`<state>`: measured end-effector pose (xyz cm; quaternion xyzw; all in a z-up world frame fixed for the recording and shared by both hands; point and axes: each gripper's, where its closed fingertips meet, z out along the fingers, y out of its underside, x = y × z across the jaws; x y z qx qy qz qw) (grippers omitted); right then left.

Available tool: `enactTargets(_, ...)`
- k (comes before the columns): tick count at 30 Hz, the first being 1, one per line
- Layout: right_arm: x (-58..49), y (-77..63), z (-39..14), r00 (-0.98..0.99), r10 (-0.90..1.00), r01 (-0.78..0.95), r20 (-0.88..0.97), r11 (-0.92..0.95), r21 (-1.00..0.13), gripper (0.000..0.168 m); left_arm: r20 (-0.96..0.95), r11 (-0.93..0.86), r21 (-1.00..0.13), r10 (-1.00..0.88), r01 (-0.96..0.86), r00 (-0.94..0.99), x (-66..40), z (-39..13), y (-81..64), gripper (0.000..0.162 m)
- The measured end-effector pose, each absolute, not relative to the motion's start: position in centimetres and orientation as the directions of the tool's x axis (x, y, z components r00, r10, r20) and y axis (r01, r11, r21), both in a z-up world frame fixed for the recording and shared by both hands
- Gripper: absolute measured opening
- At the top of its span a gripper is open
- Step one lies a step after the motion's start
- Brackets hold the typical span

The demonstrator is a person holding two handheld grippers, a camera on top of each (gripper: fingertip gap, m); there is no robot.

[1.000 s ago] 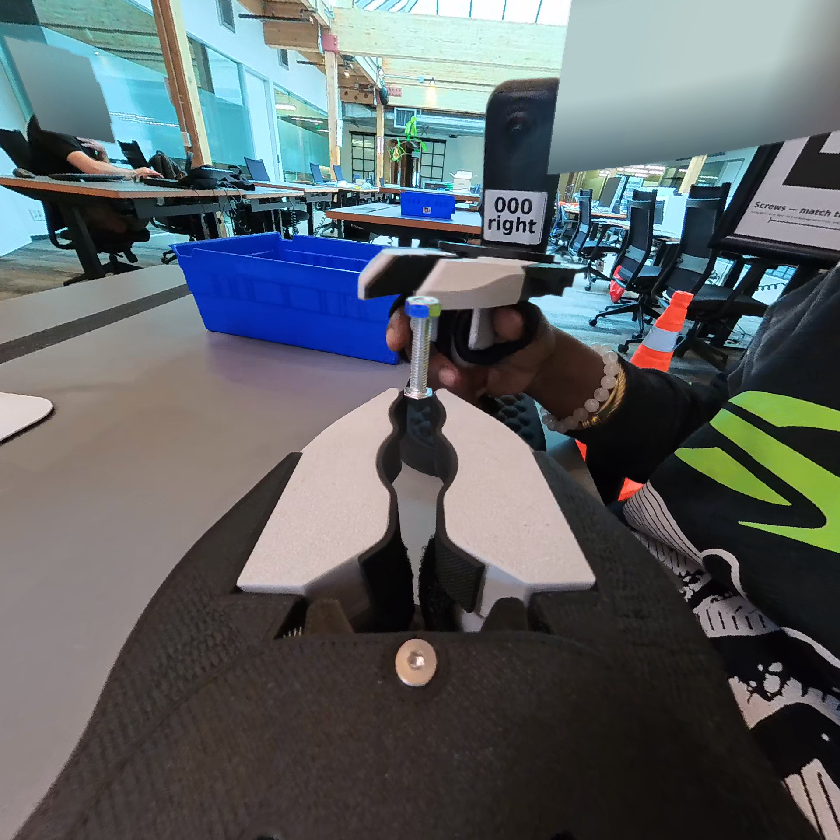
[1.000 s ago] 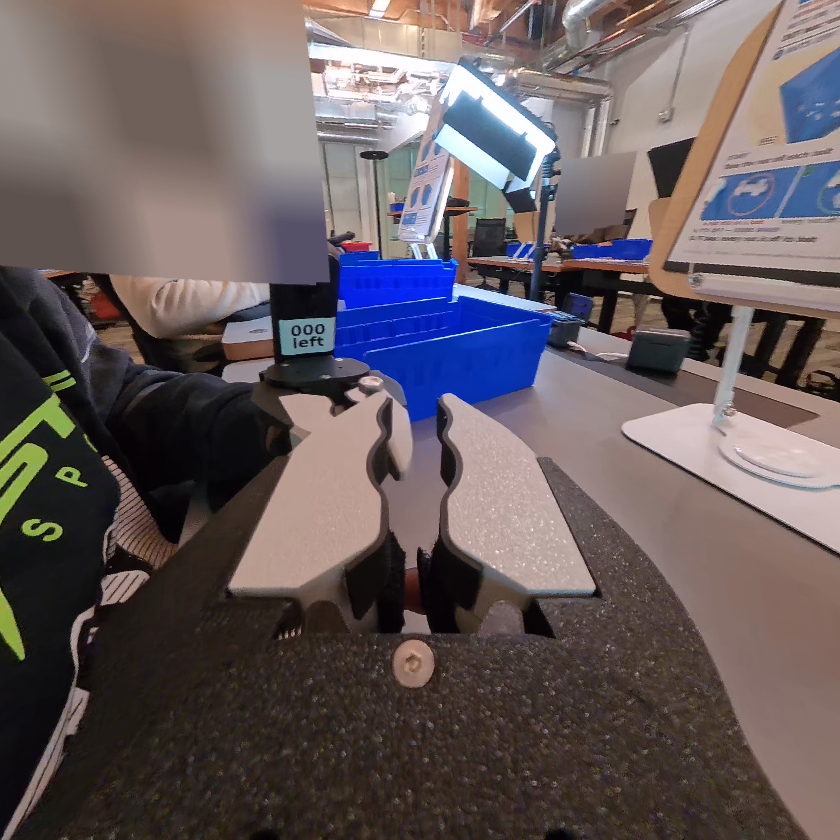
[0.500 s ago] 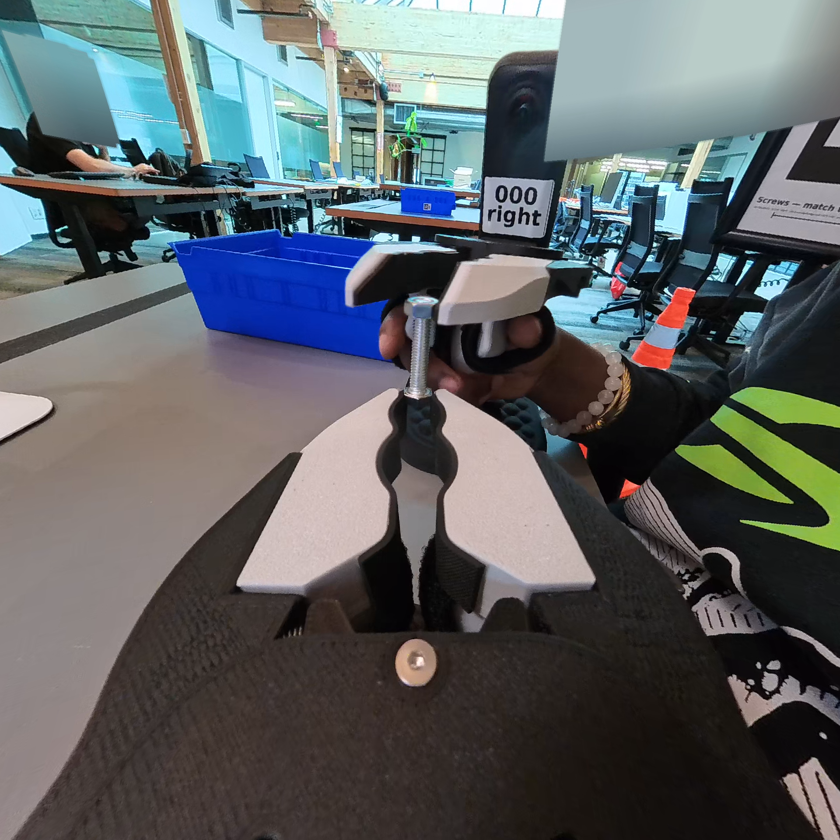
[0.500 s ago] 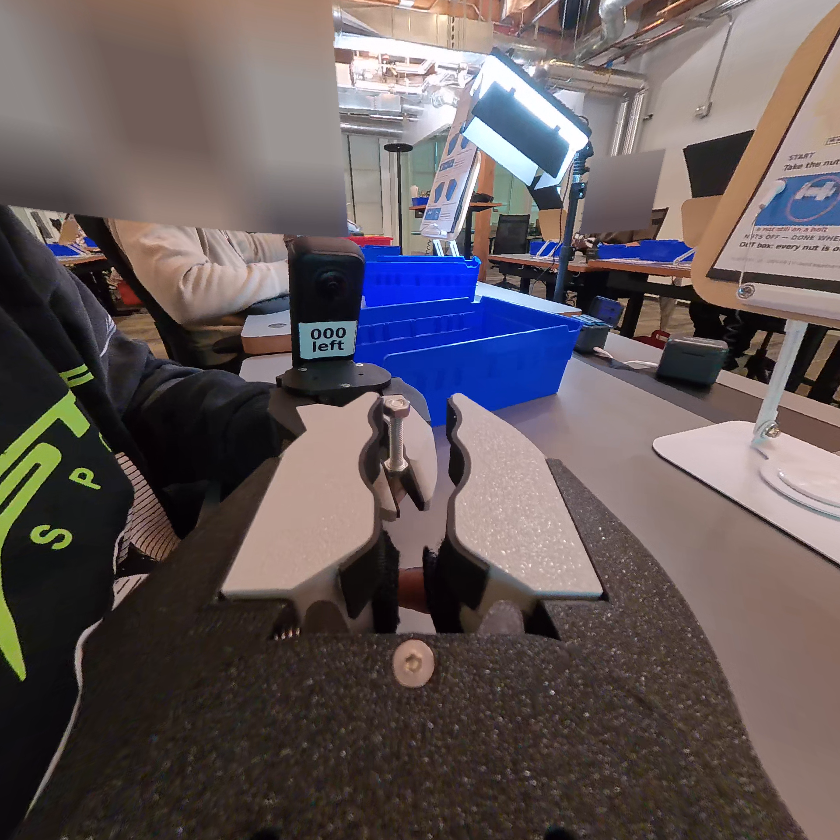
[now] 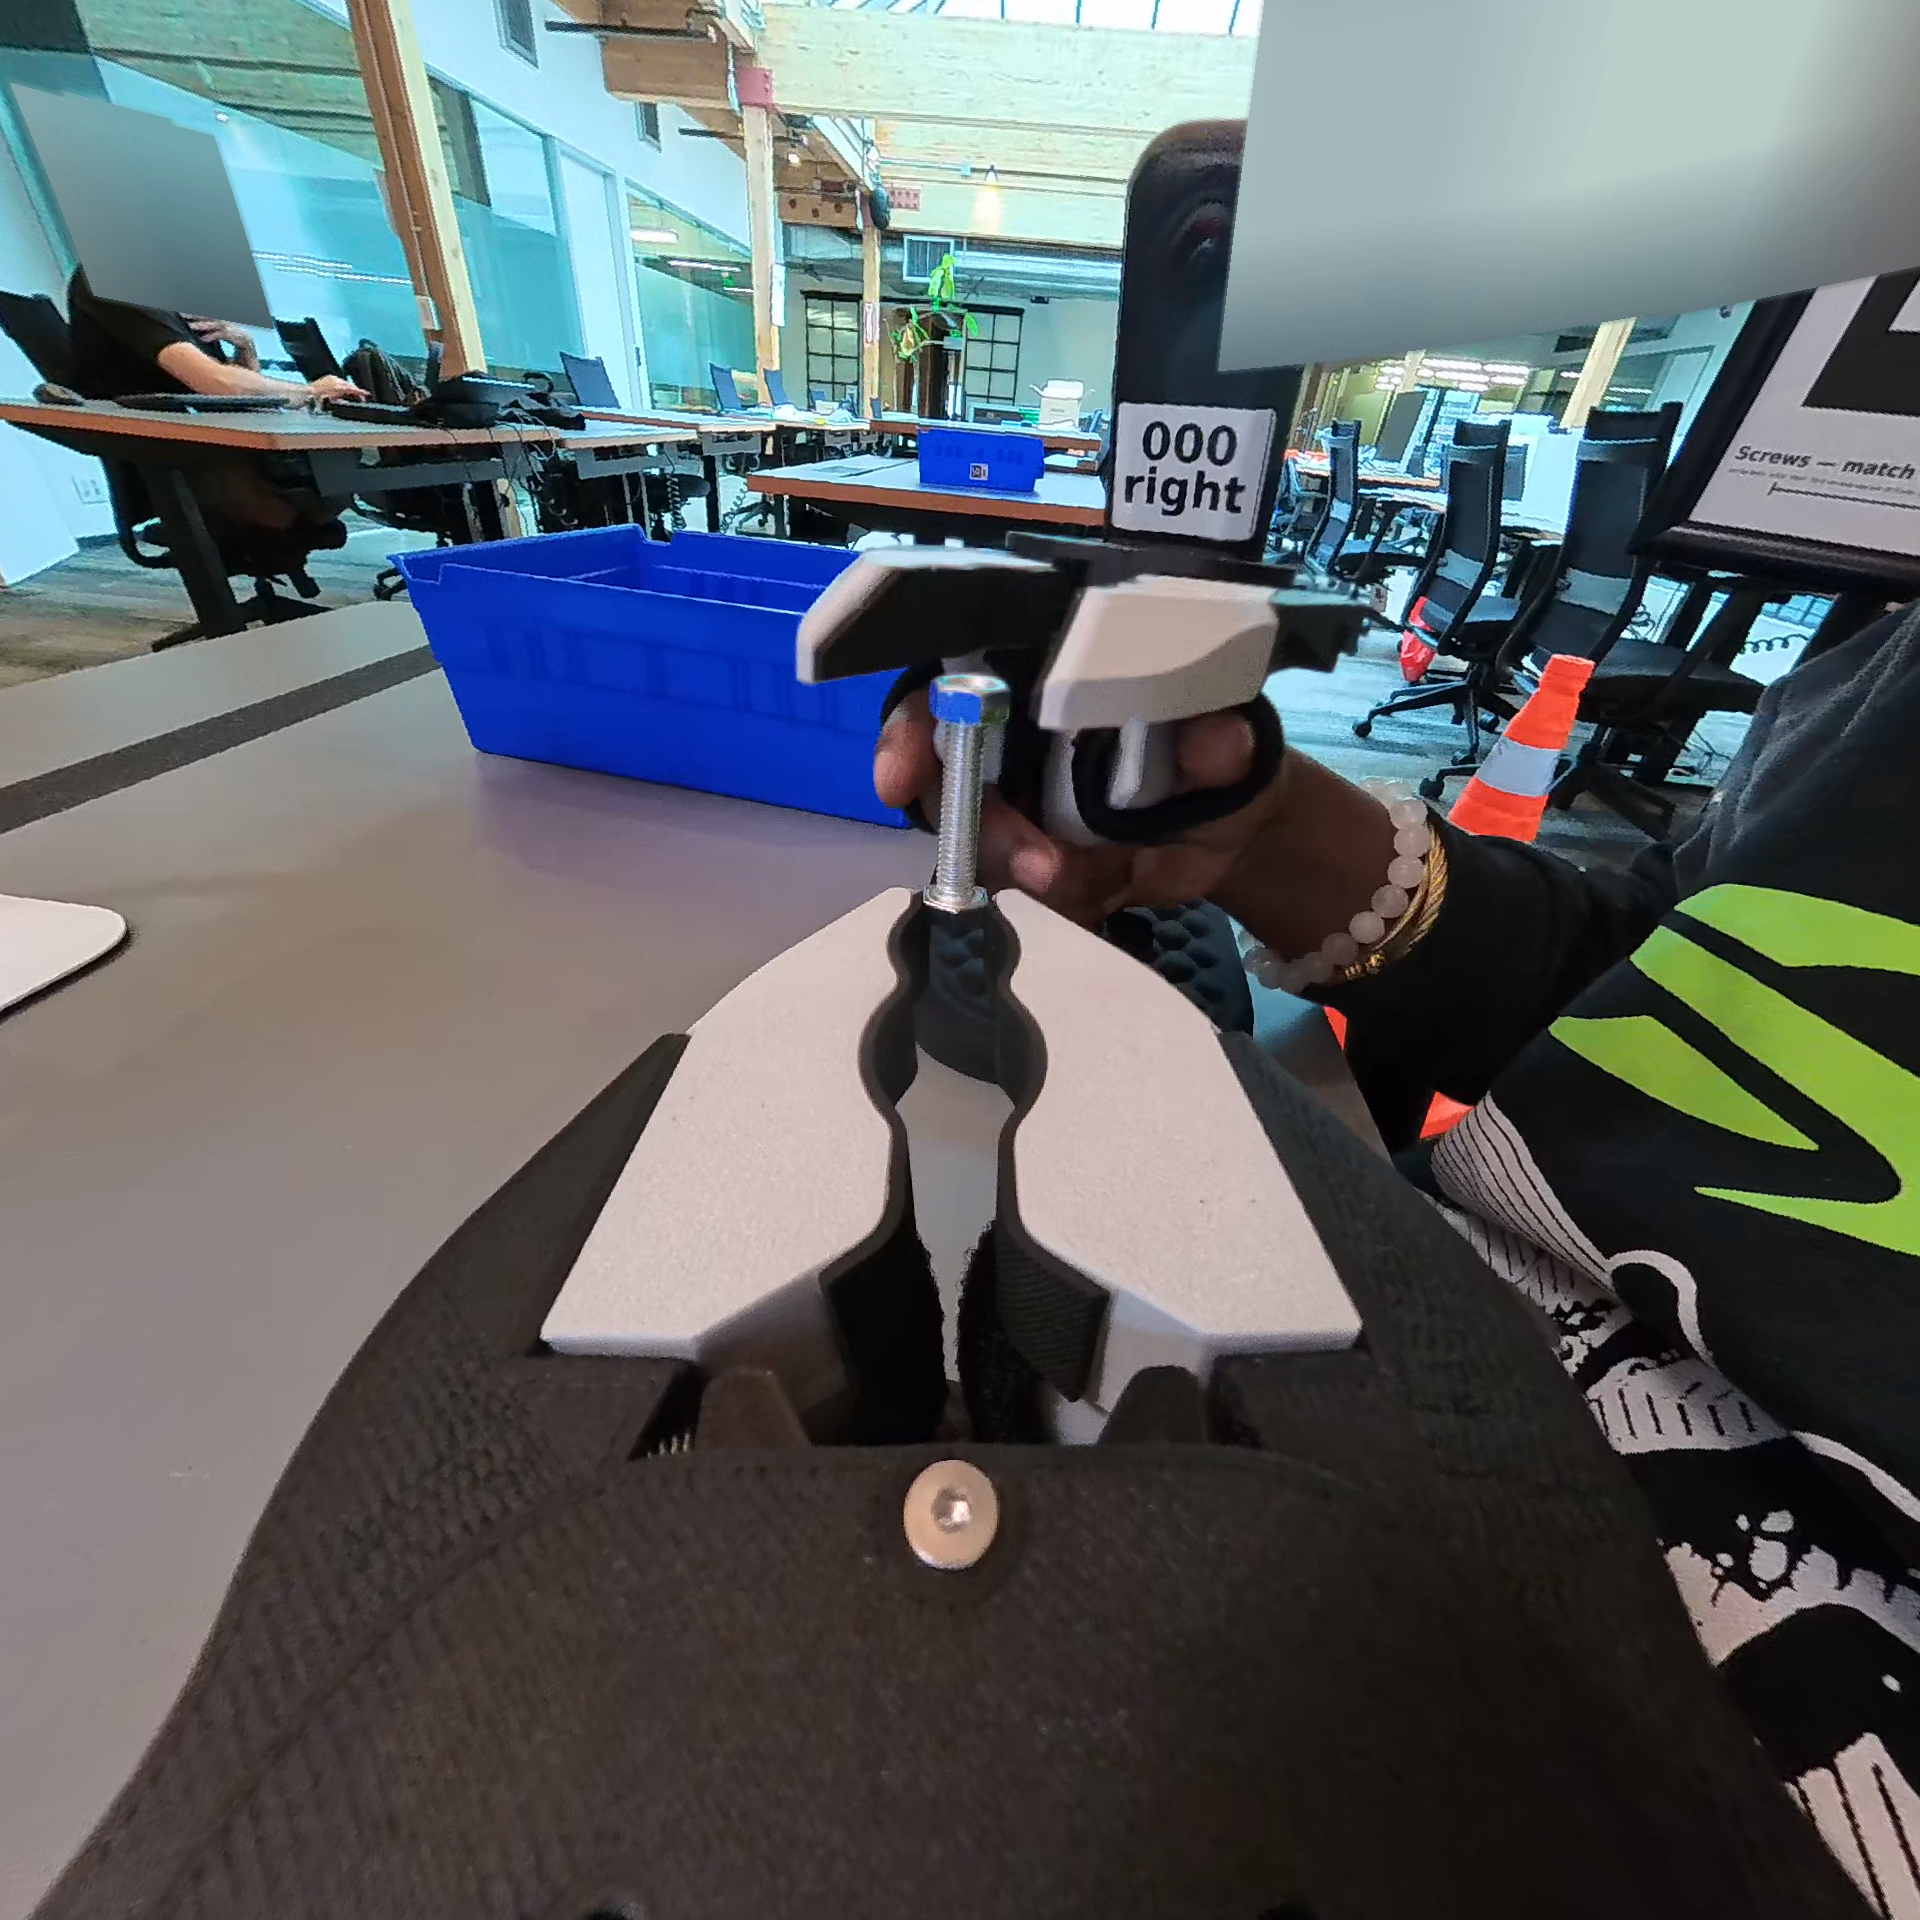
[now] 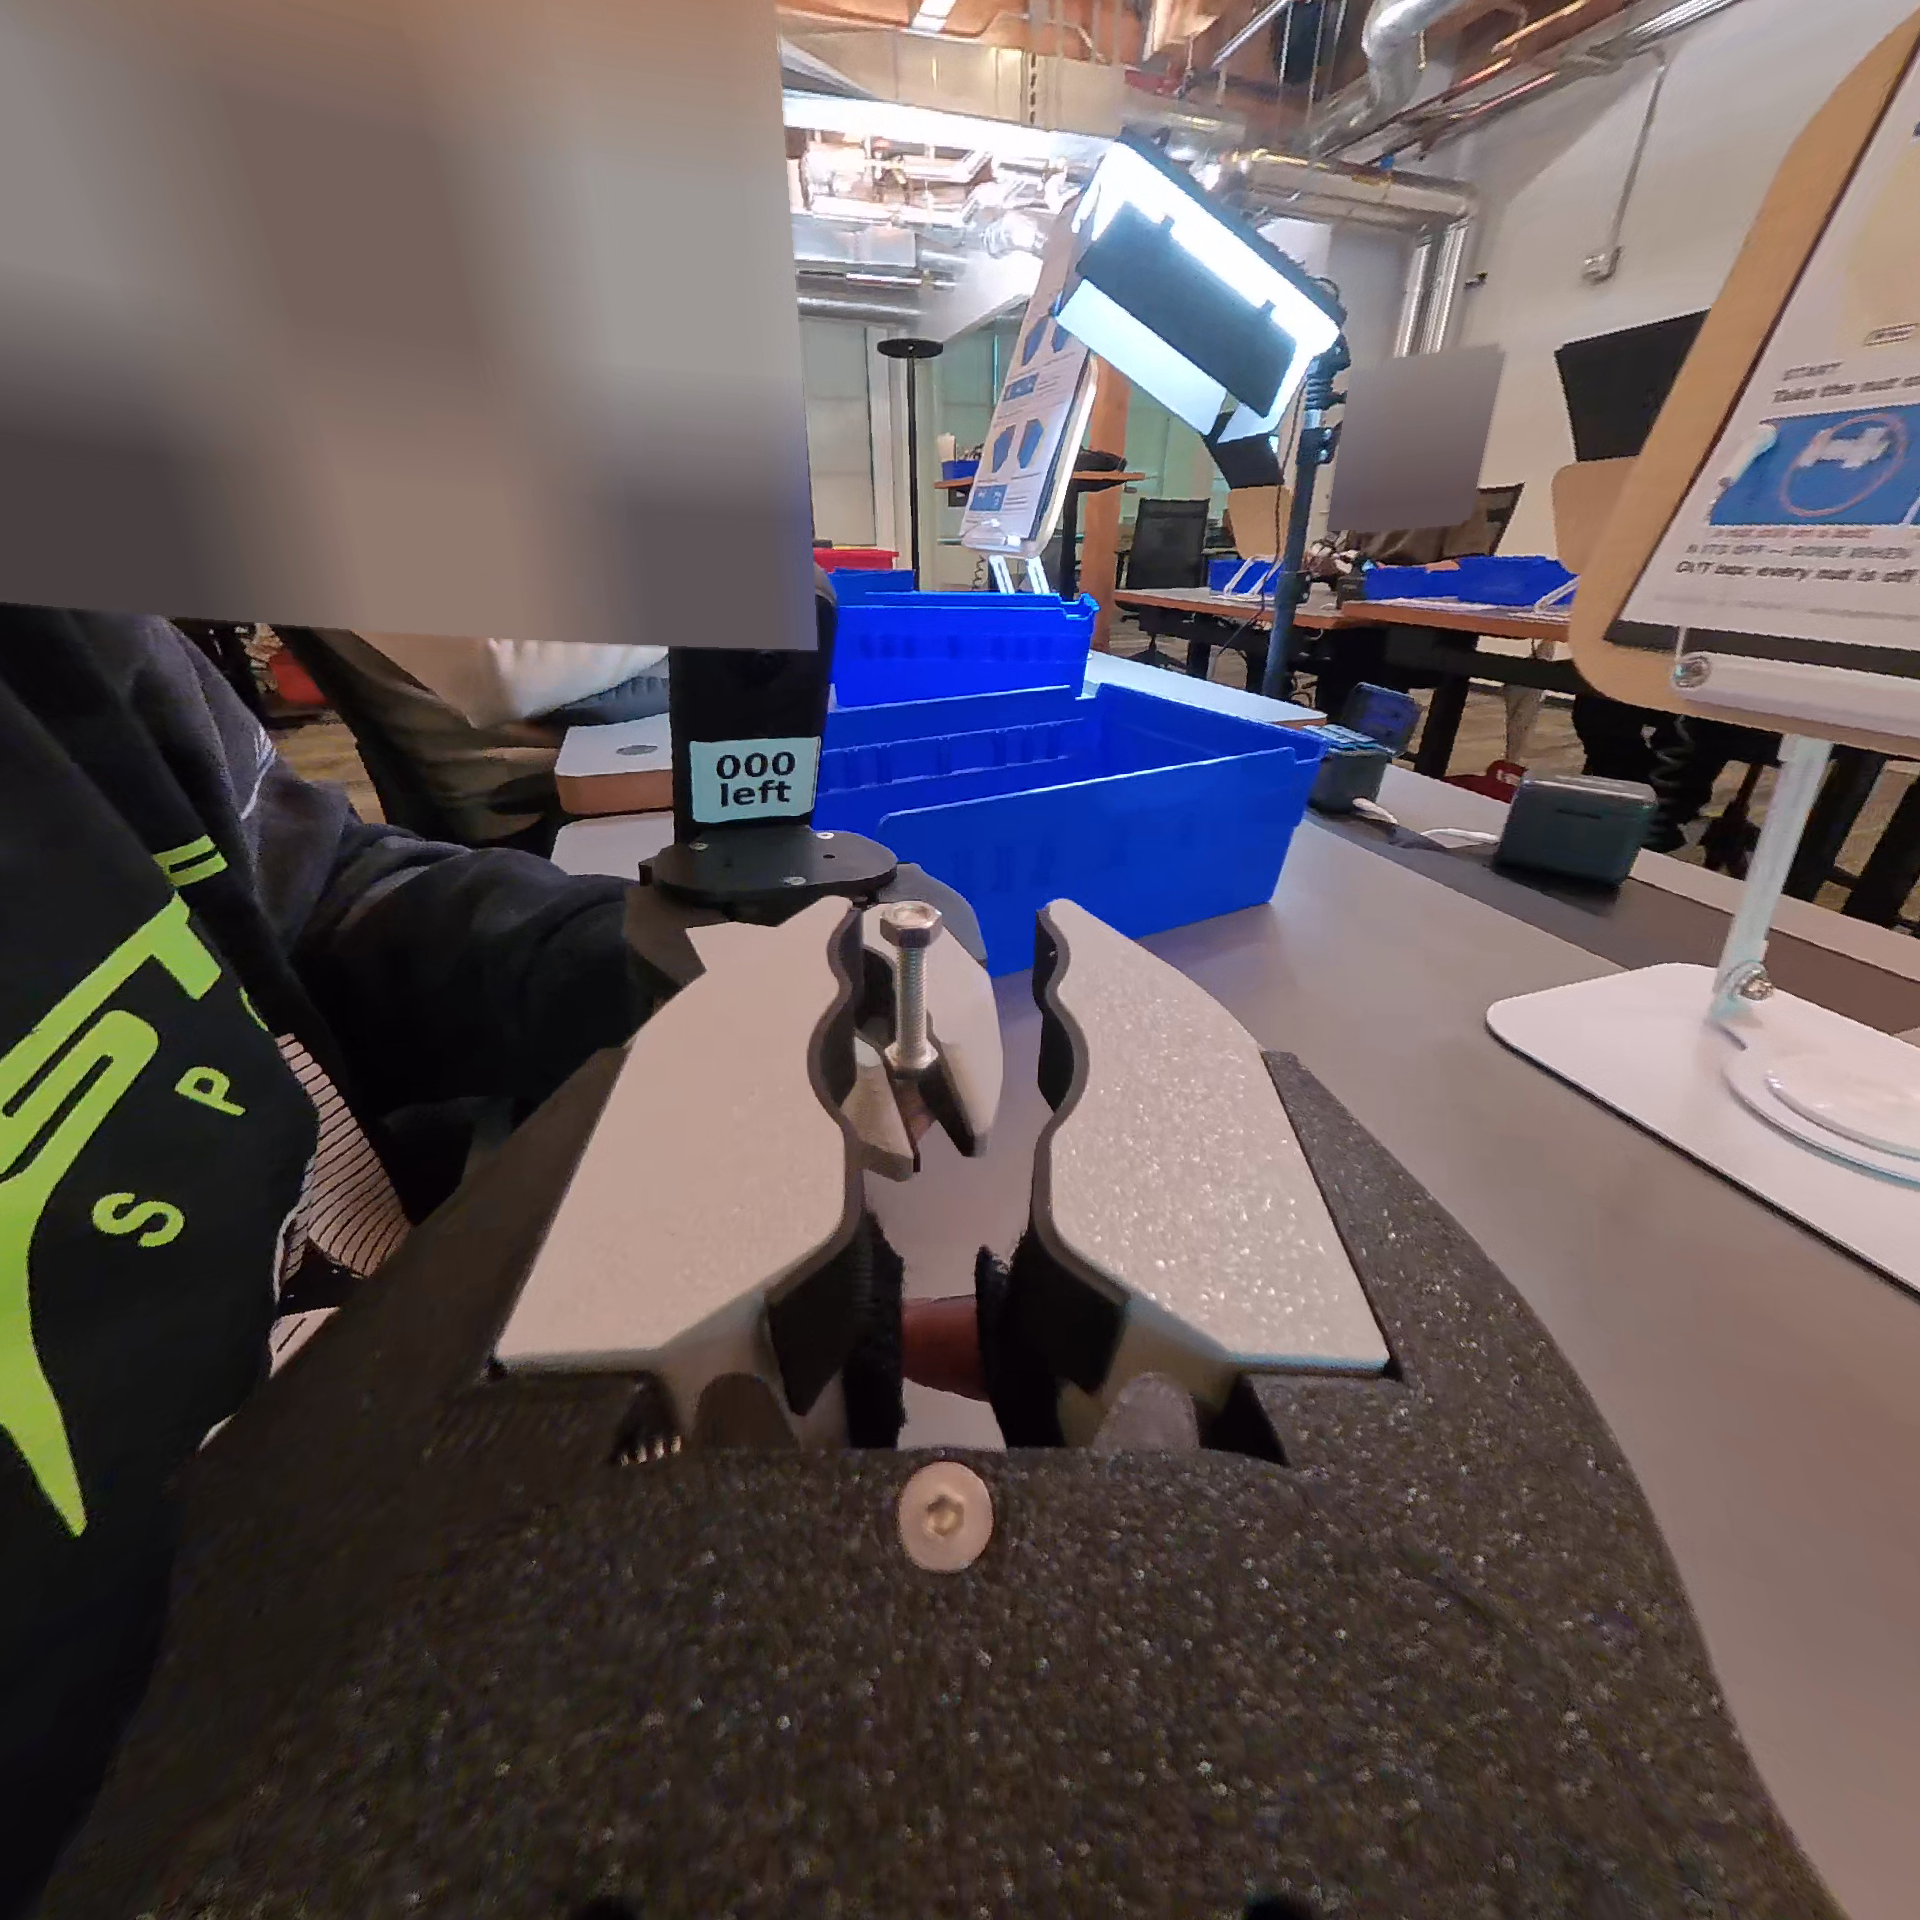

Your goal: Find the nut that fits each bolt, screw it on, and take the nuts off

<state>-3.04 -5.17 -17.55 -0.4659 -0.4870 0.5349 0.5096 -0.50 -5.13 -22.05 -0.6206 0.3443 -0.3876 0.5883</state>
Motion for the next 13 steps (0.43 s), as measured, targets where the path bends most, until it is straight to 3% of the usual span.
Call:
enactTargets(9, -1.5, -3.6, -17.6, 0.020, 1.000, -0.099, -0.012, -0.010, -0.995, 0.022, 0.074, -0.068, -0.997, -0.885, 0.030, 0.460, -0.5, -22.0, -5.2, 0.010)
enactTargets(13, -1.6, -4.2, -17.2, -0.008, 1.000, -0.115, -0.012, -0.013, -0.993, 0.025, 0.077, -0.070, -0.997, -0.884, 0.031, 0.461, -0.5, -22.0, -5.1, 0.010)
